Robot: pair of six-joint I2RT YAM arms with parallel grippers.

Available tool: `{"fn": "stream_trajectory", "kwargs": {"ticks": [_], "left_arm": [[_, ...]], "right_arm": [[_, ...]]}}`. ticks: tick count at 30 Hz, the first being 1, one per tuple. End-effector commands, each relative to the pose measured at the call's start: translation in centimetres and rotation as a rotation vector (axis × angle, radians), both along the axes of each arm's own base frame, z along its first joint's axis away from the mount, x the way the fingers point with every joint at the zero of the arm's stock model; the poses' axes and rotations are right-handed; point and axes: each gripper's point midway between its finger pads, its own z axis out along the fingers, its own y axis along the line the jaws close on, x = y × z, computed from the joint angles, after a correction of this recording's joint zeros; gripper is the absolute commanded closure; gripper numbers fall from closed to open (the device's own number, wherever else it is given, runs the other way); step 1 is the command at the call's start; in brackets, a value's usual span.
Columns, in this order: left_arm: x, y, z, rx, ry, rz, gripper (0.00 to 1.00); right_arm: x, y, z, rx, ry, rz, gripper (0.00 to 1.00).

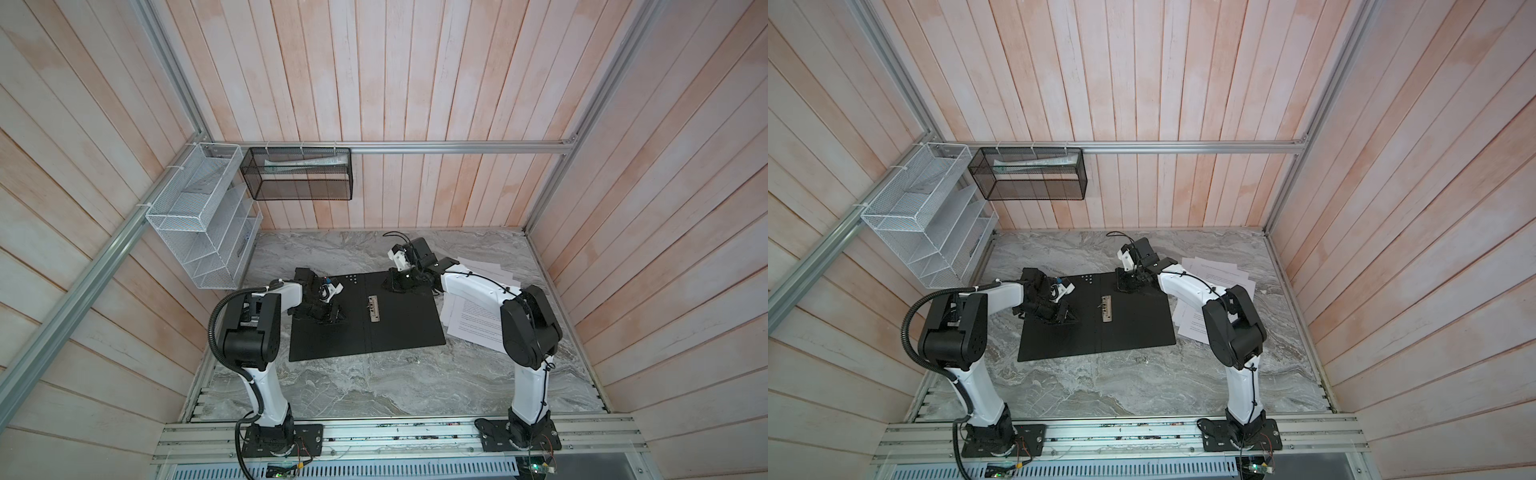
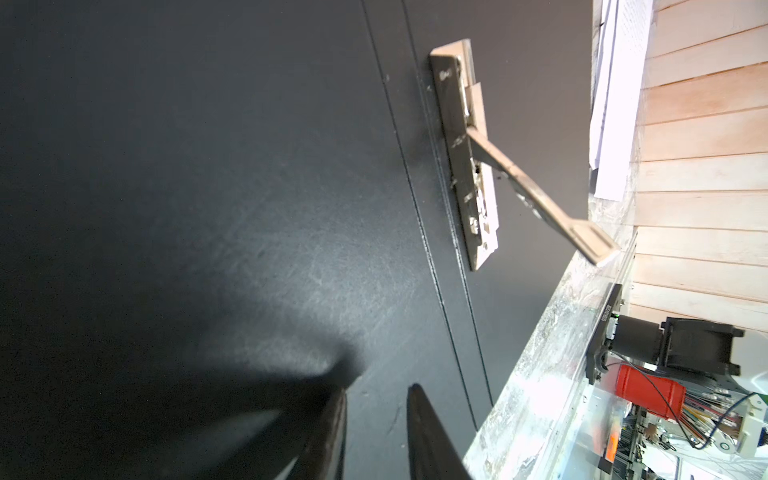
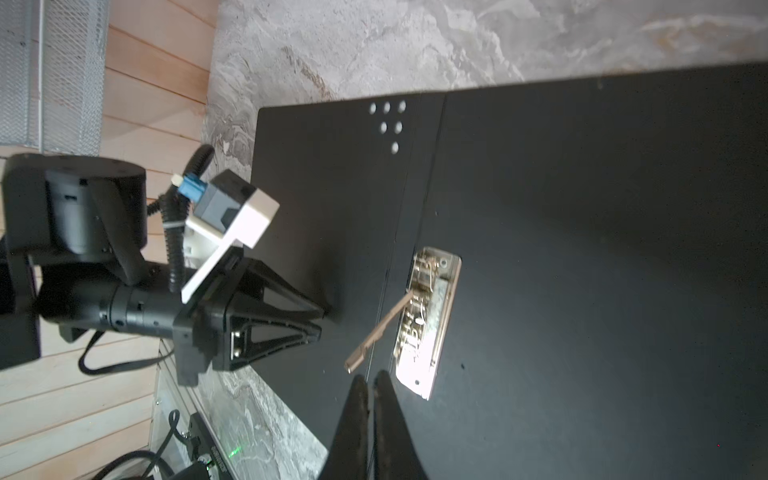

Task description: Put the files into the folder

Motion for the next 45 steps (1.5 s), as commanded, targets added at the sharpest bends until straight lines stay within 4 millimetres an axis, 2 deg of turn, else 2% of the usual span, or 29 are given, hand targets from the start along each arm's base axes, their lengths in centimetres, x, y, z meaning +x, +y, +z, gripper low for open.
{"fn": "stream_trajectory", "kwargs": {"ticks": [1, 4, 6, 11, 20, 30, 45], "left_arm": [[0.4, -0.3, 0.3, -0.021, -0.010, -0.026, 0.74], [0.5, -0.4, 0.5, -0.030, -0.012, -0.028, 0.76], [0.6, -0.5, 0.5, -0.033, -0.015, -0.025, 0.77], [0.7, -0.7, 0.5, -0.053, -0.011, -0.031, 0.77], [0.1, -1.0, 0.2, -0.080, 0.014, -0.033, 0.77], [-0.4, -0.9, 0.1, -0.075, 0.007, -0.047, 0.78], [-0.3, -1.0, -0.1, -0.081, 0.022, -0.045, 0.76]], "right_arm": [[-4.4, 0.7, -3.5, -0.030, 0.127, 0.074, 0.93], [-6.4, 2.3, -5.0, -0.039, 0.151, 0.135, 0.93], [-6.9, 3.5, -5.6, -0.034, 0.149, 0.153, 0.93], [-6.0, 4.6, -6.5, -0.018, 0.147, 0.131, 0.93], [-3.1, 5.5, -7.1, -0.040, 0.113, 0.131, 0.93], [0.6, 5.1, -6.2, -0.022, 0.066, 0.096, 0.93], [5.8, 5.2, -6.6, 0.002, 0.066, 0.085, 0.92]]}}
